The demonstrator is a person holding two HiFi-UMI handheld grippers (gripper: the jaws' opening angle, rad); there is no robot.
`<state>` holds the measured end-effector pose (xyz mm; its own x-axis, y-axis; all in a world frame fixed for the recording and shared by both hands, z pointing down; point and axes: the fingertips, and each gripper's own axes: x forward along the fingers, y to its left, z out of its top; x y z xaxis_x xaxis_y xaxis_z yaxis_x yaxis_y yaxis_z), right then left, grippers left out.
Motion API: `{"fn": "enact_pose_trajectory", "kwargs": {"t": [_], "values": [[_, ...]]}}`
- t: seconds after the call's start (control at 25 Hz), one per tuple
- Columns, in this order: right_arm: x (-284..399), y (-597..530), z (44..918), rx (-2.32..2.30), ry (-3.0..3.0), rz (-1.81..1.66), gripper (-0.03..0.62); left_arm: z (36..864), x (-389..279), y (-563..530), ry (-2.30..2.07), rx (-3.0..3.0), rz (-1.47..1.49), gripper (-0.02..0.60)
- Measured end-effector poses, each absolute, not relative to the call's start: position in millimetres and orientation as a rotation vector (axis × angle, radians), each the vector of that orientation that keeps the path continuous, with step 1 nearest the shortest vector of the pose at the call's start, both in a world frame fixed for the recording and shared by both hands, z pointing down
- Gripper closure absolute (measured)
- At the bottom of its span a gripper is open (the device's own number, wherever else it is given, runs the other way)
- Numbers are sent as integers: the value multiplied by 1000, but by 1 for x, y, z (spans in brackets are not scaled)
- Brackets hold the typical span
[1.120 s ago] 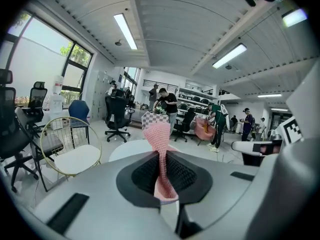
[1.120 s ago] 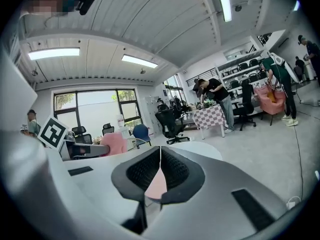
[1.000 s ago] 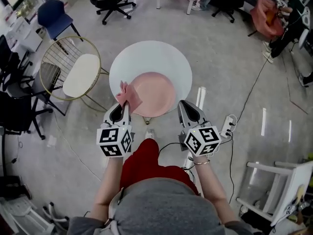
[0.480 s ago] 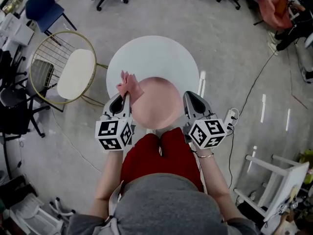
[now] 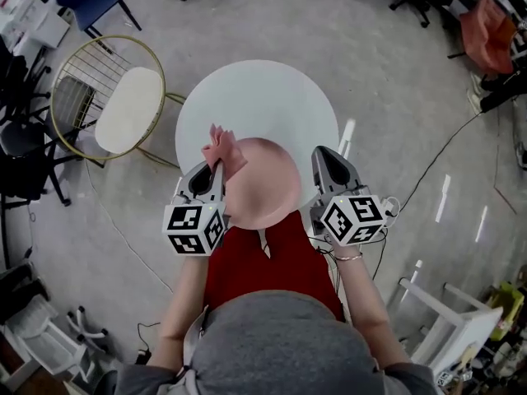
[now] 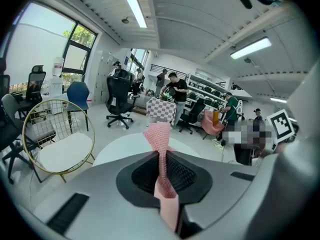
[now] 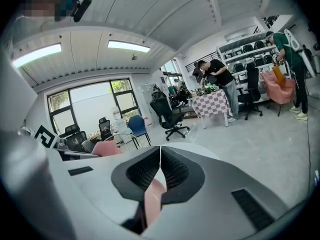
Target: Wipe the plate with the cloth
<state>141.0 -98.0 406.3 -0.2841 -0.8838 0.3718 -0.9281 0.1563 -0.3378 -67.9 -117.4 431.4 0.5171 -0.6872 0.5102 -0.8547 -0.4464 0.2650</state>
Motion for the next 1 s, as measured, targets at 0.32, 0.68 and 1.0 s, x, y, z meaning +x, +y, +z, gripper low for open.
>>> {"fn": "enact_pose_trajectory", "kwargs": {"t": [0.32,0.68,1.0], "values": [[168,-119,428,1715,-2314,856,565,458,-13,-113,-1111,2228,534,545],[172,-129,453,1605,-2278,911,565,492,50,-112,-857,2194,585,545],[165,-130,466,1551,-2275,965,565,554,67,-110,-809,2103,851,545]]}}
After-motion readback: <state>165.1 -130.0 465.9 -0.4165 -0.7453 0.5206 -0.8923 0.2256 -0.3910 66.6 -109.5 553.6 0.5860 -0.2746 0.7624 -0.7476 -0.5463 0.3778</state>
